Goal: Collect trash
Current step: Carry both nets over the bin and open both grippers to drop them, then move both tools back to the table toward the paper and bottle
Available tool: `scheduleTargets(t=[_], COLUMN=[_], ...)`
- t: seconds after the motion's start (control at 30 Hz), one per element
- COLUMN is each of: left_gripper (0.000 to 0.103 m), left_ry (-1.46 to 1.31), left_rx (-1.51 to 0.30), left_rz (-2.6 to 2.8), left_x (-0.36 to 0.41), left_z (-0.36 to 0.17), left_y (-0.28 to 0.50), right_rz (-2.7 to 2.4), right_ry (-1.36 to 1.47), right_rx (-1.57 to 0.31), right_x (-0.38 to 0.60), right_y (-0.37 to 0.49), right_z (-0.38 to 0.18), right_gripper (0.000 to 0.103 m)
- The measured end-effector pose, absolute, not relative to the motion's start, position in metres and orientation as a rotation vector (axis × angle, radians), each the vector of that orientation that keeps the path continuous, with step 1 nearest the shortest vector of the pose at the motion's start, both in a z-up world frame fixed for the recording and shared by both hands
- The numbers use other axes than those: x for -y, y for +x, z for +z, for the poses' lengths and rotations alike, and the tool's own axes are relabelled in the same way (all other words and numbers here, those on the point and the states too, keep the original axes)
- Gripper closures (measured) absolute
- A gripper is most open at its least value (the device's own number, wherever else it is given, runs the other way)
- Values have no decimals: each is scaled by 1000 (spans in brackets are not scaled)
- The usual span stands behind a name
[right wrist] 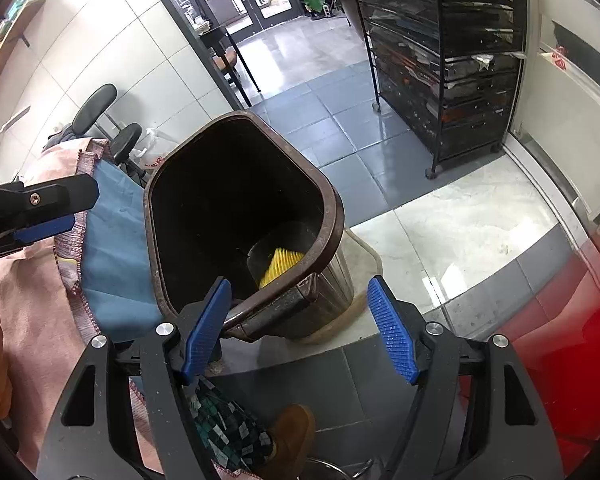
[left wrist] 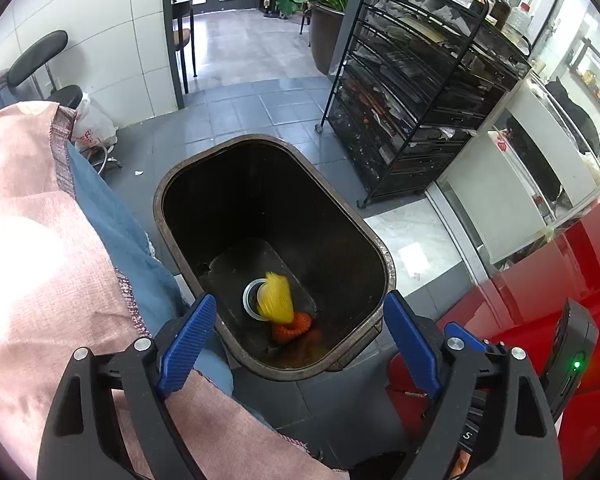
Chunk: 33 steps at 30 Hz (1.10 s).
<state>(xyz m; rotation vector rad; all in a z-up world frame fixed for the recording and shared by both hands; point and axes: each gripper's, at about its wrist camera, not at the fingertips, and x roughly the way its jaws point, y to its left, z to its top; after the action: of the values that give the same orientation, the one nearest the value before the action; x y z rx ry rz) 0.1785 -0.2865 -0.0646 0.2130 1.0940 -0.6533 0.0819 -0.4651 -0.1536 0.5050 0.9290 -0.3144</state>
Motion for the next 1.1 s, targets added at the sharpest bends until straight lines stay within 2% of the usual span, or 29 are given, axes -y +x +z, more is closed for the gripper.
scheduleTargets(t=[0.03, 0.07, 0.1, 0.57, 0.93, 1.1], left_gripper=[19, 19, 19, 9, 8, 8], left_ry=[216, 221, 227, 189, 54, 1], left_rx=[-1086, -1073, -1061, -828, -795, -805], left_rz=[-652, -653, -654, -648, -412, -295], left_x=[286, 286, 285, 190, 76, 22], left_z=[-63, -59, -57, 7, 13, 9], left_y=[177, 175, 172, 116, 111, 109], right_rz=[-315, -317, -320, -108, 190, 340], right_ry=[502, 497, 492, 375, 264, 174], right_rx=[-925, -920, -913, -838, -840, -851], right_x=[464, 464, 463, 388, 293, 242], right_y=[81, 81, 80, 107, 133, 145], right_z=[-151, -148, -146, -76, -34, -18], right_gripper=[30, 22, 21, 20, 20, 15])
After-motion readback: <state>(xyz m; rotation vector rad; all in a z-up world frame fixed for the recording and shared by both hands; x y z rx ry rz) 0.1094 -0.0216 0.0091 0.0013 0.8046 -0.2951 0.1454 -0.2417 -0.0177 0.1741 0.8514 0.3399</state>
